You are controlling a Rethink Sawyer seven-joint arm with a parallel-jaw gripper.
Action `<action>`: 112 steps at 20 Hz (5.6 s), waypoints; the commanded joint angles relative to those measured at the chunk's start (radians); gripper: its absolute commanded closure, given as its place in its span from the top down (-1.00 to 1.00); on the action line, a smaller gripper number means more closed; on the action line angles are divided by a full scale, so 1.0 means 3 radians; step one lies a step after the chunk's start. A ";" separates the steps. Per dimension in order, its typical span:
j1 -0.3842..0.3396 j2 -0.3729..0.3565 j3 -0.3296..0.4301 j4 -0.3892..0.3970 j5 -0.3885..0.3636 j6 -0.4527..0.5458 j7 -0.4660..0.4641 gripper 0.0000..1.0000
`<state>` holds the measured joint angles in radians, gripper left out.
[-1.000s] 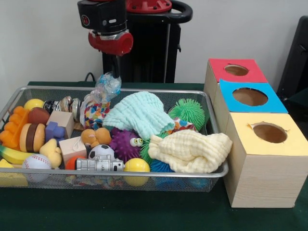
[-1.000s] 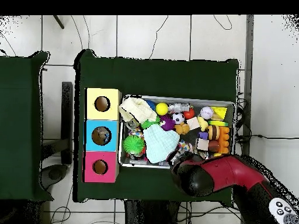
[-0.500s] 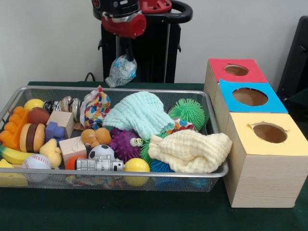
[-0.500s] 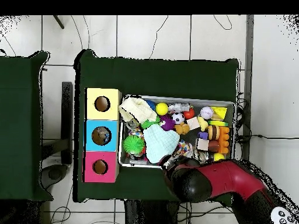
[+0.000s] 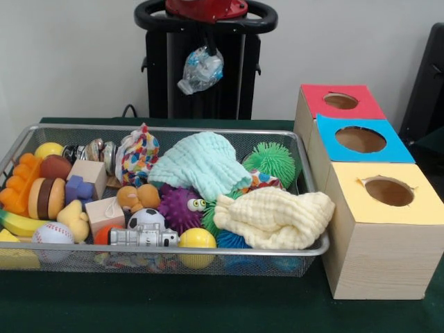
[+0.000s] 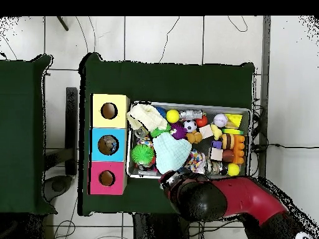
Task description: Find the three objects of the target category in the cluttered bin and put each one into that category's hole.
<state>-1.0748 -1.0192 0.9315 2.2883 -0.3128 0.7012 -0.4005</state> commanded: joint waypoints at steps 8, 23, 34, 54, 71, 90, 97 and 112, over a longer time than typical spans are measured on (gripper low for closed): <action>0.0257 0.0253 0.0081 0.0124 0.0374 0.0002 0.0741 -1.00; 0.0325 -0.0053 0.0568 0.0358 0.1156 -0.0380 0.1114 -1.00; 0.0838 -0.0011 0.0333 0.0169 0.1345 -0.0886 0.1409 -1.00; 0.1079 -0.0015 -0.0137 -0.0102 0.1085 -0.1156 0.1262 -1.00; 0.1361 0.0180 -0.0497 -0.0319 0.1011 -0.1455 0.1262 -1.00; 0.1477 0.0420 -0.0729 -0.0363 0.1025 -0.1434 0.1225 -1.00; 0.1535 0.0482 -0.0829 -0.0405 0.1025 -0.1432 0.1242 -1.00; 0.1514 0.0545 -0.0679 -0.0347 0.1076 -0.1568 0.1313 -1.00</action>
<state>-0.6226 -0.8886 0.7568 2.2517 0.0350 0.2938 -0.3068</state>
